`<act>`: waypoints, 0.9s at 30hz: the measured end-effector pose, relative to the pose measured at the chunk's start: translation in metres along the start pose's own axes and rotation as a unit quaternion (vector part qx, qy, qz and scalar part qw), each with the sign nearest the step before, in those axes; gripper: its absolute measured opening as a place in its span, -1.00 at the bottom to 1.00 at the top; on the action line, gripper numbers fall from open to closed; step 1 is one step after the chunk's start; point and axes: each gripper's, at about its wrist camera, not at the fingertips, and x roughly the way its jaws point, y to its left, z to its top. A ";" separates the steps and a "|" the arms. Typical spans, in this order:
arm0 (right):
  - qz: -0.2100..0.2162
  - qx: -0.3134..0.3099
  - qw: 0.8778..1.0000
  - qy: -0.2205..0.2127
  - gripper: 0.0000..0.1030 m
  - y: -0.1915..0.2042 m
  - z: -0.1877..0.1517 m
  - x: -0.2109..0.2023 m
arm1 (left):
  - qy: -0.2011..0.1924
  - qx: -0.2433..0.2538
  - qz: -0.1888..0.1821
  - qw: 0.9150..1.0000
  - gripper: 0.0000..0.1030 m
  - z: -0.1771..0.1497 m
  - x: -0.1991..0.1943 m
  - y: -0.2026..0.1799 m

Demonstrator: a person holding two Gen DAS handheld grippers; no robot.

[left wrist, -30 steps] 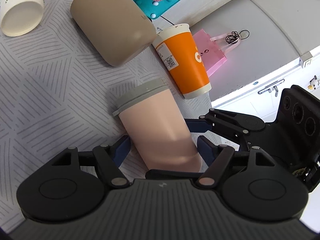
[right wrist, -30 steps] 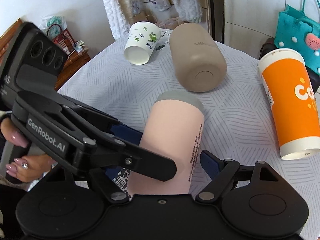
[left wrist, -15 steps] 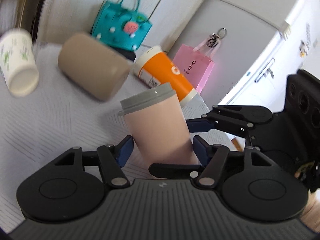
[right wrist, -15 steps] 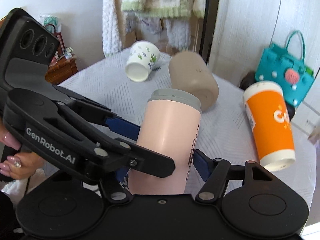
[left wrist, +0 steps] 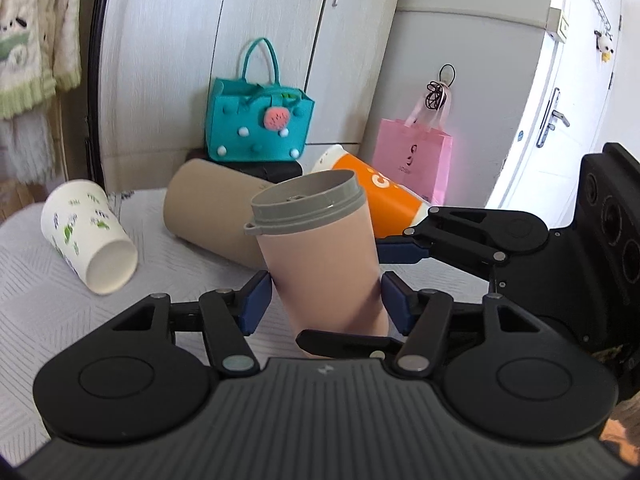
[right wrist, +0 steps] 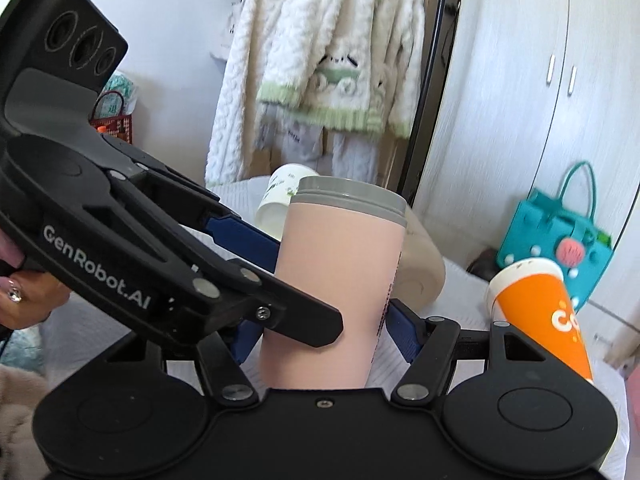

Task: Flip cup upright
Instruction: 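Rotate the right gripper to stand the pink tumbler lid-up, then lower the upright pink tumbler onto the table and open the right gripper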

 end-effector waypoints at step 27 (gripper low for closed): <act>0.009 0.050 0.999 -0.001 0.37 -0.029 -0.024 -0.022 | -0.014 0.029 -0.029 0.999 0.36 -0.008 0.010 -0.028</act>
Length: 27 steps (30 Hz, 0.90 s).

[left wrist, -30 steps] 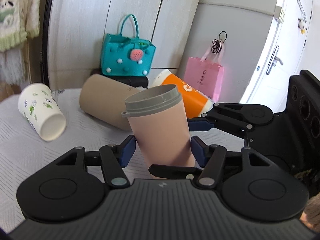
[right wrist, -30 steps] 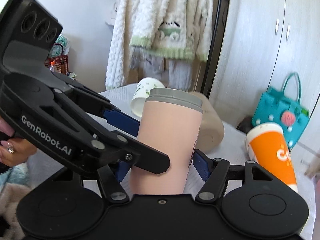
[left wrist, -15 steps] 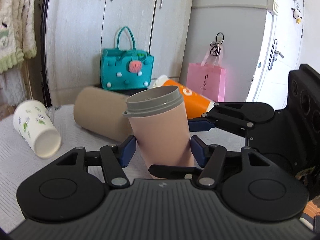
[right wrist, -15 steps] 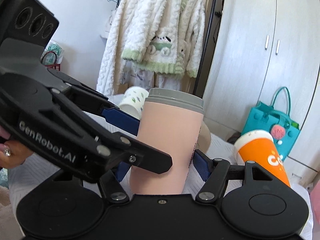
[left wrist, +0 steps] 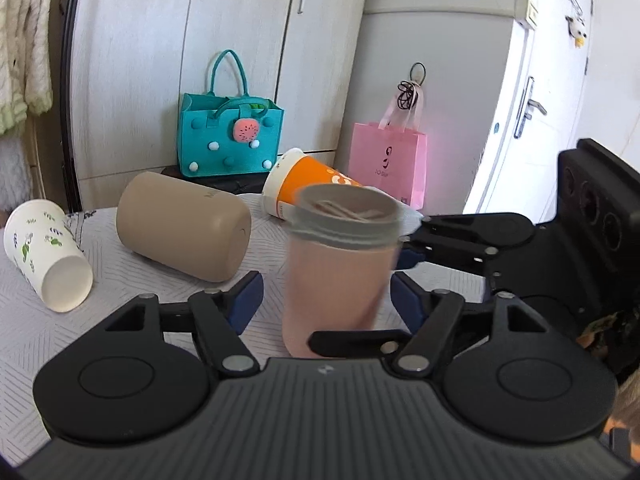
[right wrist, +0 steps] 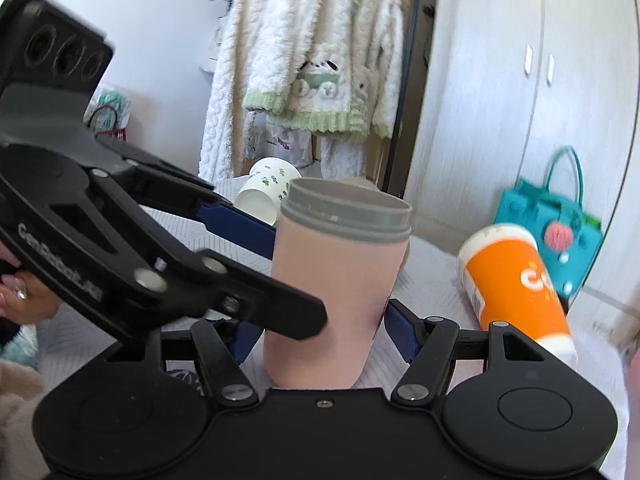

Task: Flip cup upright
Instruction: 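Lower the upright pink tumbler onto the table and open the right gripper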

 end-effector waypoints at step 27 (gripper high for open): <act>-0.017 0.052 0.998 -0.017 0.53 0.005 0.000 0.001 | -0.010 -0.045 0.016 0.999 0.39 -0.005 -0.012 0.007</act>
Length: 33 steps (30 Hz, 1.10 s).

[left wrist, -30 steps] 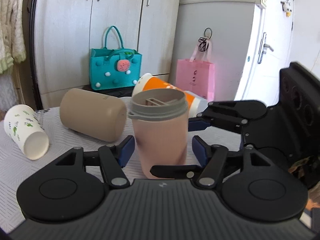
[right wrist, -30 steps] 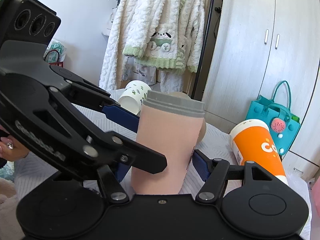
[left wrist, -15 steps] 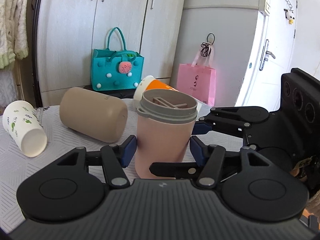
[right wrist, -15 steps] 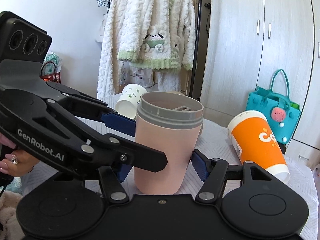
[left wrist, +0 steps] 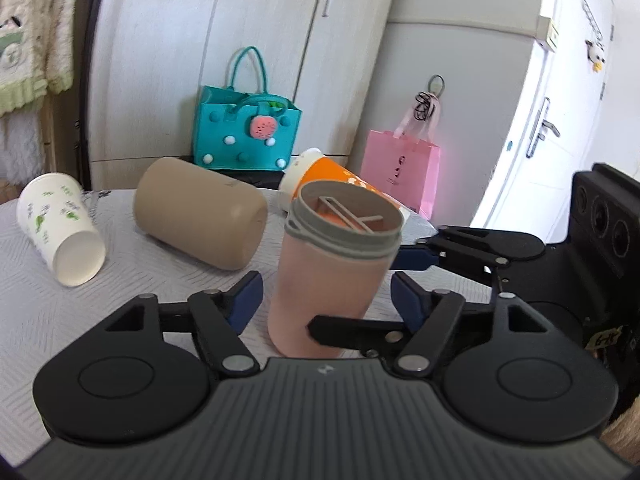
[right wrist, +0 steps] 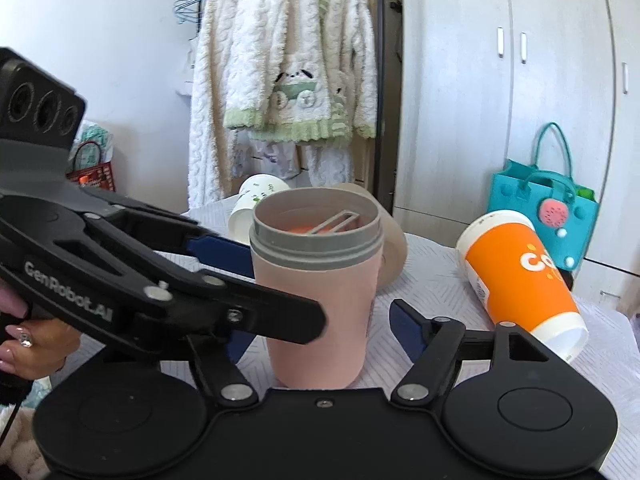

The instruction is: Flip cup upright

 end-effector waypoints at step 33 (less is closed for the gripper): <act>-0.203 0.084 0.976 -0.005 0.99 0.061 -0.019 -0.111 | 0.015 -0.008 0.186 0.982 0.94 -0.032 -0.105 -0.053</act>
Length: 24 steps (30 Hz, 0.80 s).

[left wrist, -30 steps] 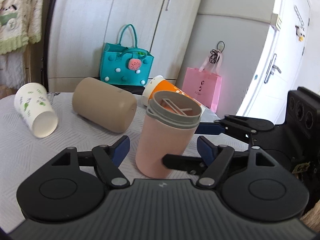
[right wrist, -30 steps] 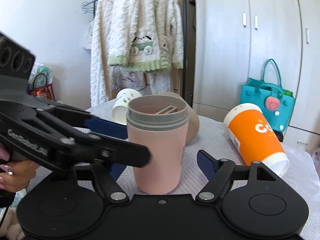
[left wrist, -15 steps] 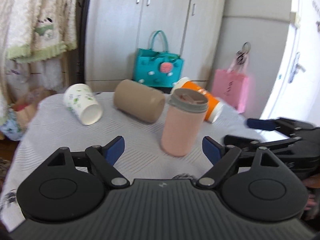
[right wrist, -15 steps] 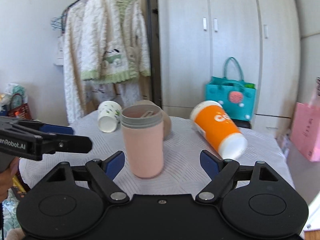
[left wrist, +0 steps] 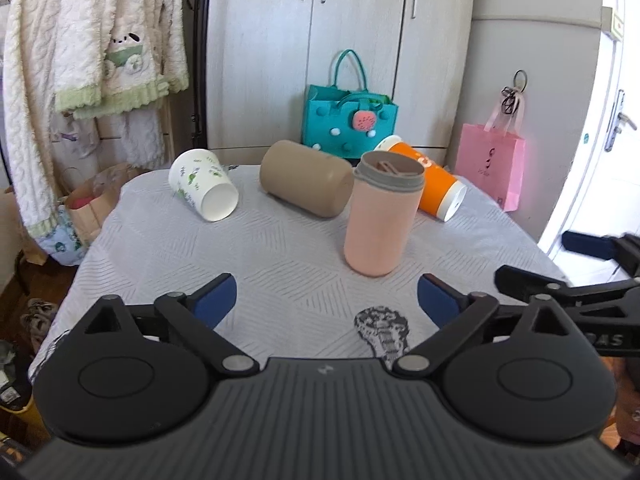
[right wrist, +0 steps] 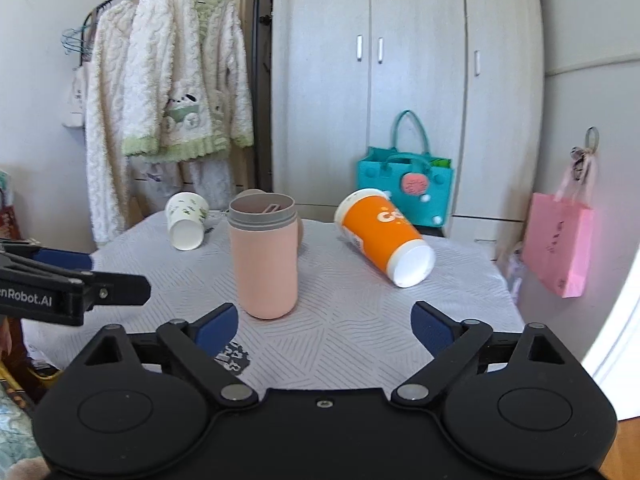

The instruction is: Flip cup upright

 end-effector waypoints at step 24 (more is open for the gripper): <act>-0.077 0.031 0.996 0.020 1.00 0.010 -0.008 -0.013 | 0.018 -0.031 0.088 0.995 1.00 -0.016 -0.005 0.014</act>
